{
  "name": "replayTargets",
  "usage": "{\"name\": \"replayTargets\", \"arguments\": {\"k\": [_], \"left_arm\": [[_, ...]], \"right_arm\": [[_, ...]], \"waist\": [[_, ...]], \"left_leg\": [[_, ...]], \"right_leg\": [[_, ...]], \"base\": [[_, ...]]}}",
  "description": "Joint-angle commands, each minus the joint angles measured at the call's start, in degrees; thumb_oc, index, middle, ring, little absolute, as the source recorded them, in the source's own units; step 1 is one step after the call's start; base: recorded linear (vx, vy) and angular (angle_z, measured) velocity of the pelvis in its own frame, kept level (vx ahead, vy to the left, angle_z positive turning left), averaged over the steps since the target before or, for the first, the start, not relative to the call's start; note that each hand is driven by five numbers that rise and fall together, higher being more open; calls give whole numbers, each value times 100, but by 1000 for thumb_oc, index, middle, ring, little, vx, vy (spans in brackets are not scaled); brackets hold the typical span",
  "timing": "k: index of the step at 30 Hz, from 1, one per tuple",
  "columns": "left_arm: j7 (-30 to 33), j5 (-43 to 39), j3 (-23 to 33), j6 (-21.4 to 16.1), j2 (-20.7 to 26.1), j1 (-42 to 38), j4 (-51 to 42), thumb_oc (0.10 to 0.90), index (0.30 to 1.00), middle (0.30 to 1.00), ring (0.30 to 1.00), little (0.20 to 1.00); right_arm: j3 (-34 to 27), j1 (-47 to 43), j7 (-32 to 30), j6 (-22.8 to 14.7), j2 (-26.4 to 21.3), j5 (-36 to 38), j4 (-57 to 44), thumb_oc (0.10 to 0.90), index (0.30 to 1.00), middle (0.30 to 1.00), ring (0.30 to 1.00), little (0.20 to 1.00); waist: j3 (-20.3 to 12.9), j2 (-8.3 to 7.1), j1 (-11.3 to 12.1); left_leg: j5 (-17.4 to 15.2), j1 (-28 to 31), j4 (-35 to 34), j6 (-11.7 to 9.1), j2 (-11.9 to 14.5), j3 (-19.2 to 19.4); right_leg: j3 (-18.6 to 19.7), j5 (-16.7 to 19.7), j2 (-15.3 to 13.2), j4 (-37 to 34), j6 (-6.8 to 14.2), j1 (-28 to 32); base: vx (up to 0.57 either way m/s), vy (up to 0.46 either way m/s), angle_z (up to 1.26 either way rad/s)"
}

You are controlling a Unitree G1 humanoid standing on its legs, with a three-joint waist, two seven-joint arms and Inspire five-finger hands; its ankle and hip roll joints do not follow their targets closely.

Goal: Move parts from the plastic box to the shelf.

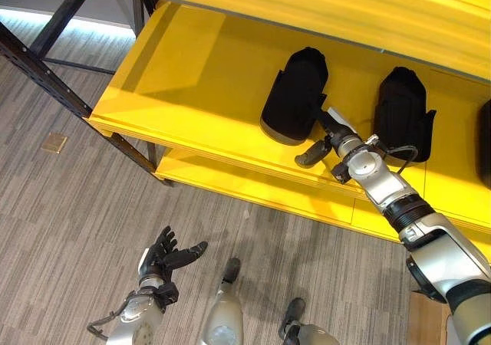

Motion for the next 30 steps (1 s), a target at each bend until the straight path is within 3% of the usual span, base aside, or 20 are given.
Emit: {"name": "replayTargets", "arguments": {"k": [1, 30], "left_arm": [[2, 118, 260, -486, 679, -61, -497, 900, 1000, 1000, 1000, 1000], [141, 32, 206, -634, 624, -137, -548, 900, 1000, 1000, 1000, 1000]], "right_arm": [[58, -1105, -230, -360, 79, -192, -62, 900, 1000, 1000, 1000, 1000], [394, -1538, -250, -302, -331, -544, 548, 900, 1000, 1000, 1000, 1000]], "waist": [[19, -450, 47], [252, -356, 84]], "left_leg": [[-235, -165, 131, 55, 319, 27], [-228, -372, 216, 84, 295, 19]], "right_leg": [[114, 216, -458, -464, 260, 405], [186, 168, -473, -323, 241, 150]], "base": [[0, 0, 0], [8, 1, 1]]}}
